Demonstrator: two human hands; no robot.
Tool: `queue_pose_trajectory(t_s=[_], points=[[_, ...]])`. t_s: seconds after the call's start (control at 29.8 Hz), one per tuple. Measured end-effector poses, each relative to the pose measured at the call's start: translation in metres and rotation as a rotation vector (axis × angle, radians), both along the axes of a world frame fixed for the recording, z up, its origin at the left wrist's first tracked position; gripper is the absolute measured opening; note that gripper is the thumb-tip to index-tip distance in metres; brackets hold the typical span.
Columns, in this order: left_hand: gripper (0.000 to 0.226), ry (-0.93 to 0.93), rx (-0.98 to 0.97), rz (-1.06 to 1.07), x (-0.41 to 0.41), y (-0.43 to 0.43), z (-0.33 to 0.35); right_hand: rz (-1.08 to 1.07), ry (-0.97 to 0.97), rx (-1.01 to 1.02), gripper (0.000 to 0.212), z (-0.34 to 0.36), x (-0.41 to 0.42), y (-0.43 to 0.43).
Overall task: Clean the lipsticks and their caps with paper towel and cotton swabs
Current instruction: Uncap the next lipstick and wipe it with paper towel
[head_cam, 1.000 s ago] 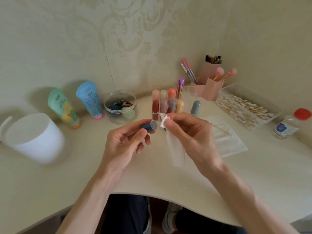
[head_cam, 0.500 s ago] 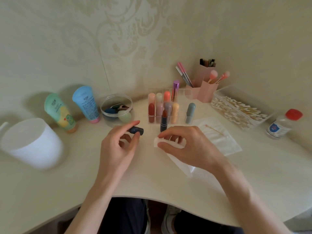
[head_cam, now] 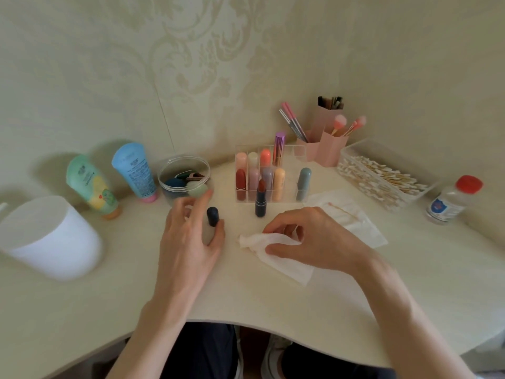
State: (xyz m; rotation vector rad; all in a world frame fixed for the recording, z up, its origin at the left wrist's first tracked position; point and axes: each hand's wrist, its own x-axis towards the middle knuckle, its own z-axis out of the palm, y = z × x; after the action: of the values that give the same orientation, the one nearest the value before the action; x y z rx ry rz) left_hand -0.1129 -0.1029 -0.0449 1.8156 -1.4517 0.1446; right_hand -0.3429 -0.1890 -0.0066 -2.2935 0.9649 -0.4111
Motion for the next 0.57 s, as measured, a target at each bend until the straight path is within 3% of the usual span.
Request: queue_pose_trajectory(t_s=[0.17, 0.27, 0.37, 0.47, 0.57], points=[[0.026, 0.039, -0.197, -0.089, -0.019, 0.004, 0.020, -0.034, -0.058, -0.004, 0.016, 0.003, 0.001, 0.001], [0.024, 0.152, -0.120, -0.175, -0.033, -0.004, 0.023, -0.218, -0.069, -0.068, 0.005, 0.006, -0.018, -0.016], [0.035, 0.211, 0.023, -0.133, -0.043, -0.019, 0.014, -0.463, -0.020, -0.182, 0.009, 0.000, -0.037, -0.031], [0.041, 0.177, 0.083, -0.062, -0.051, -0.033, 0.005, -0.698, 0.008, -0.205, 0.013, -0.005, -0.051, -0.040], [0.036, 0.143, 0.122, -0.007, -0.059, -0.041, 0.003, -0.777, 0.061, -0.176, 0.011, -0.006, -0.060, -0.044]])
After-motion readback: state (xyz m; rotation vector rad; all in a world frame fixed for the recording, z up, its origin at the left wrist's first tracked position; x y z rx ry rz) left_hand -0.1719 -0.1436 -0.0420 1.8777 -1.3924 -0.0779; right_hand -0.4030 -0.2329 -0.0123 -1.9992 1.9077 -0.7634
